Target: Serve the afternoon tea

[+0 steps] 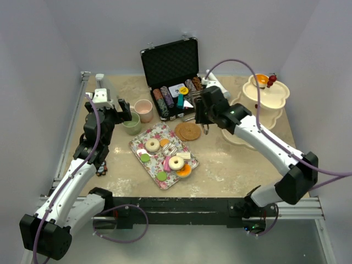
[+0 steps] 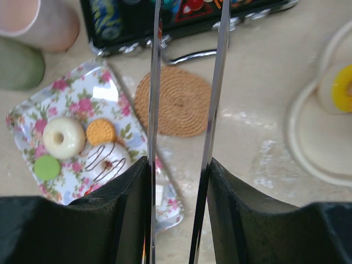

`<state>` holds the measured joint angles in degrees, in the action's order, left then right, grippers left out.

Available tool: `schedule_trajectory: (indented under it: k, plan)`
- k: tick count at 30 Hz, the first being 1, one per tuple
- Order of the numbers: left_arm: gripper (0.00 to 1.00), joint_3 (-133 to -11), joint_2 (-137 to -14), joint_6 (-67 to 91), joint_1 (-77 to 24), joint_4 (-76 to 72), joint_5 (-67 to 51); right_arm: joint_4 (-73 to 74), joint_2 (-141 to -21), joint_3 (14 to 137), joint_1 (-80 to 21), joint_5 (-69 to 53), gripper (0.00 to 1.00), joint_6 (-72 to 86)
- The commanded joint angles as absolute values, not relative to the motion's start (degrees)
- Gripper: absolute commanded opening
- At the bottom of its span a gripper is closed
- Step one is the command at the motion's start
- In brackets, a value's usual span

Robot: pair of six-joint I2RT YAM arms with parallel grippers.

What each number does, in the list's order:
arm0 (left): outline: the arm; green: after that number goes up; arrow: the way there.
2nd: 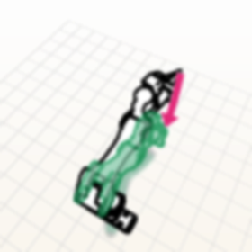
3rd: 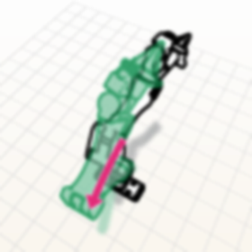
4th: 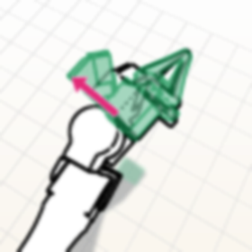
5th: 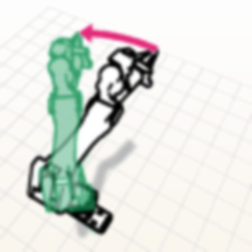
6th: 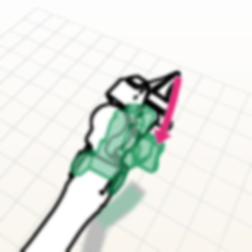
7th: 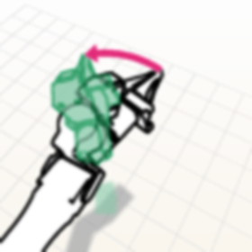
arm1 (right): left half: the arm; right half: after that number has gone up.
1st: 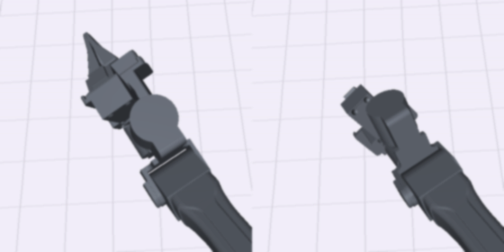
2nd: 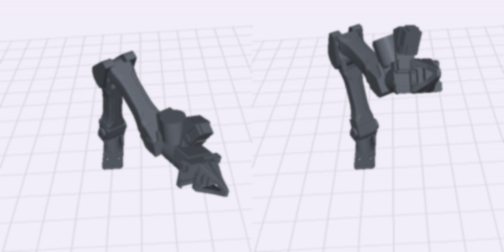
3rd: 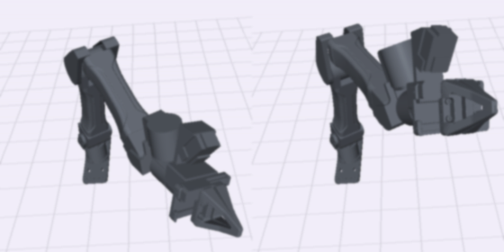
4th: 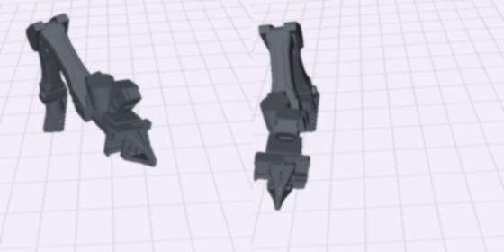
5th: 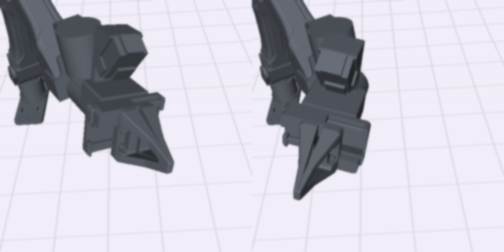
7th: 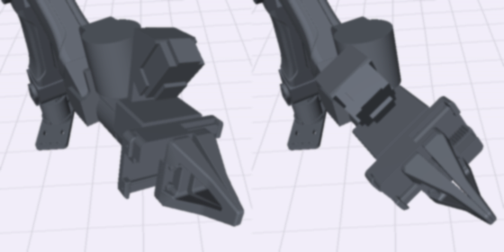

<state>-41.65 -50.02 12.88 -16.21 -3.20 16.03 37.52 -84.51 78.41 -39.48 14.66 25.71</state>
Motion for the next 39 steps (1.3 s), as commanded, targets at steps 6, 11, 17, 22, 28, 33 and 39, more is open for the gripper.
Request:
schedule_trajectory:
  k: [6, 11, 17, 22, 28, 33, 39]
  plan:
    - [1.00, -44.0, -49.3, 13.0, -16.4, -4.1, 15.5, 39.5, -73.9, 74.5, -25.8, 17.8, 0.39, 20.7]
    - [1.00, -44.0, -49.0, 13.1, -16.4, -4.1, 15.6, 40.5, -72.3, 74.0, -22.8, 17.8, 0.39, 20.6]
    - [1.00, -44.0, -48.4, 12.7, -17.0, -4.1, 16.1, 42.5, -71.0, 75.1, -21.5, 20.9, 0.39, 21.4]
    - [1.00, -44.0, -48.1, 12.6, -17.7, -4.1, 16.3, 44.2, -70.6, 74.5, -20.9, 24.1, 0.39, 22.1]
    - [1.00, -44.0, -47.6, 12.1, -18.2, -4.2, 17.0, 45.5, -69.4, 74.9, -20.3, 25.4, 0.40, 22.7]
    - [1.00, -44.1, -47.2, 12.1, -18.5, -4.2, 17.0, 47.2, -68.5, 74.8, -20.2, 27.3, 0.41, 24.2]
    - [1.00, -43.9, -46.8, 12.0, -18.7, -4.3, 17.0, 47.7, -67.8, 75.2, -20.2, 27.7, 0.44, 24.3]
